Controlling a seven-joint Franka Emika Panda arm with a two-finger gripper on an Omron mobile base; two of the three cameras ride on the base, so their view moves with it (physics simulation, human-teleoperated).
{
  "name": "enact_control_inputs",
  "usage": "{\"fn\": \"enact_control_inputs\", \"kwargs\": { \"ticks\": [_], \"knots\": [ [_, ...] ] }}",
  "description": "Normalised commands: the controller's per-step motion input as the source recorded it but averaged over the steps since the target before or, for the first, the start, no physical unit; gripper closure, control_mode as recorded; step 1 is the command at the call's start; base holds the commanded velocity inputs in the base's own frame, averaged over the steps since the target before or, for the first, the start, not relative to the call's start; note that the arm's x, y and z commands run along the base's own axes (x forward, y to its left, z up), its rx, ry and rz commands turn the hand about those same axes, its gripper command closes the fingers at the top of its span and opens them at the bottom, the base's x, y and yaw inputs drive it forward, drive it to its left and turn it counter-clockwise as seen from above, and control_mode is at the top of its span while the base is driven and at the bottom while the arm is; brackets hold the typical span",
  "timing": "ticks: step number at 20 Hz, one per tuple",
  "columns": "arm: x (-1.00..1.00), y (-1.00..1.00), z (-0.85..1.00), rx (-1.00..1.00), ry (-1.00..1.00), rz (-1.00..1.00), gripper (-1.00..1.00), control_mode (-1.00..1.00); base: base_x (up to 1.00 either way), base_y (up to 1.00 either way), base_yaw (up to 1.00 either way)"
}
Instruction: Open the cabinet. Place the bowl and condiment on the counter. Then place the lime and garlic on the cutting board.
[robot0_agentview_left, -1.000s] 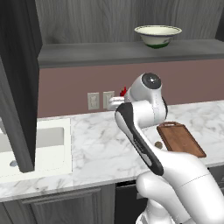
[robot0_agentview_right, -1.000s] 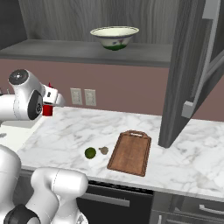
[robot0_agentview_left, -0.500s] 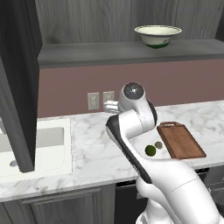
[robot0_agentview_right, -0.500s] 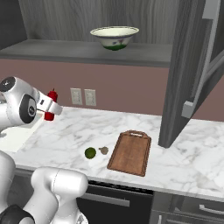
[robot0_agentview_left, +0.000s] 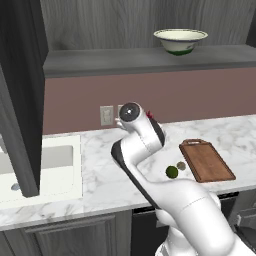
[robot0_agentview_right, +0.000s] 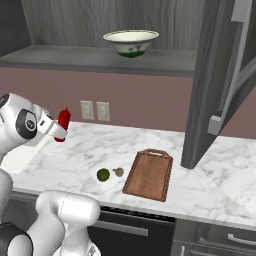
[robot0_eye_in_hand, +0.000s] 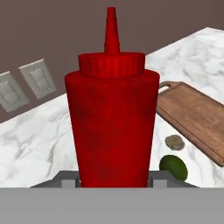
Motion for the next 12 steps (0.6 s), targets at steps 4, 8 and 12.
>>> {"fn": "enact_control_inputs", "kwargs": {
  "ticks": [4,8,12],
  "knots": [
    [0.2,0.0,-0.19,0.0,0.0,-0.28,1.0,-1.0,0.0,0.0,0.0],
    [0.29,0.0,-0.09,0.0,-0.01,-0.2,1.0,-1.0,0.0,0.0,0.0],
    [0.36,0.0,-0.07,0.0,-0.02,-0.08,1.0,-1.0,0.0,0.0,0.0]
  ]
}}
